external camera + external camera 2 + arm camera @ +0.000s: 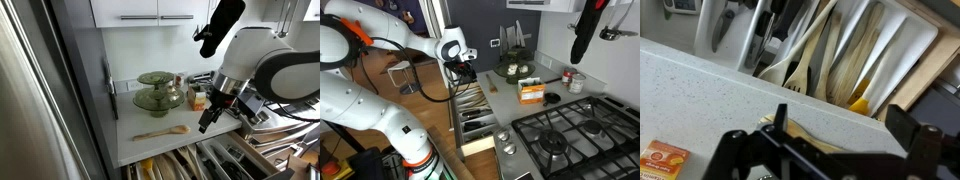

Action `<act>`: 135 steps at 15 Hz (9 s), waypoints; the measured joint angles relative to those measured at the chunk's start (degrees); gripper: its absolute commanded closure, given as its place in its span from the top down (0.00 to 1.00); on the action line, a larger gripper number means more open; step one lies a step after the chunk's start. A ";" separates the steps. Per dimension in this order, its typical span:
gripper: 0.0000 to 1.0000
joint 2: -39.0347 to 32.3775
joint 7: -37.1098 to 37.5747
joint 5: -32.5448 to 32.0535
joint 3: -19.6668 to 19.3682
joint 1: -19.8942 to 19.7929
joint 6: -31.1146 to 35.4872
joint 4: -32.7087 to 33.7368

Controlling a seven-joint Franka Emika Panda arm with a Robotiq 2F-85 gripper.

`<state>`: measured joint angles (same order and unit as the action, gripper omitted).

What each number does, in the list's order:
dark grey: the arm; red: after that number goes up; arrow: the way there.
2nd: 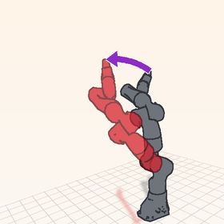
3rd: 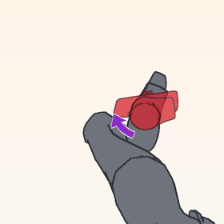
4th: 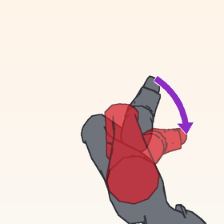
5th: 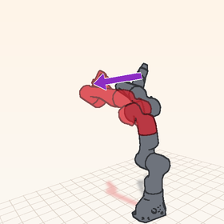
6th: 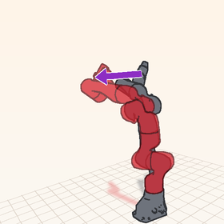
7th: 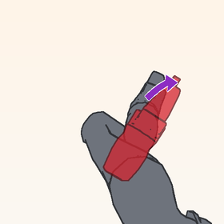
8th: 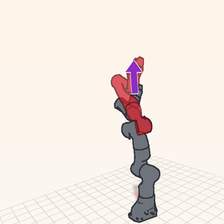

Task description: Remove two wooden utensils from the middle compartment at the same time and put them on the counter top

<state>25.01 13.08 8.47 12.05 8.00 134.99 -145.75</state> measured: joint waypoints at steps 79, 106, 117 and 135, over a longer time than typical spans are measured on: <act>0.48 -42.78 5.44 7.66 -3.14 1.36 20.78 7.58; 0.16 -39.78 11.95 3.25 -4.33 4.92 17.45 8.22; 0.67 -39.69 12.29 3.03 -3.48 6.05 13.24 9.47; 0.23 -43.30 25.13 3.34 -4.55 6.10 16.10 12.32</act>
<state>-18.28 38.21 11.81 7.50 14.10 151.10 -133.43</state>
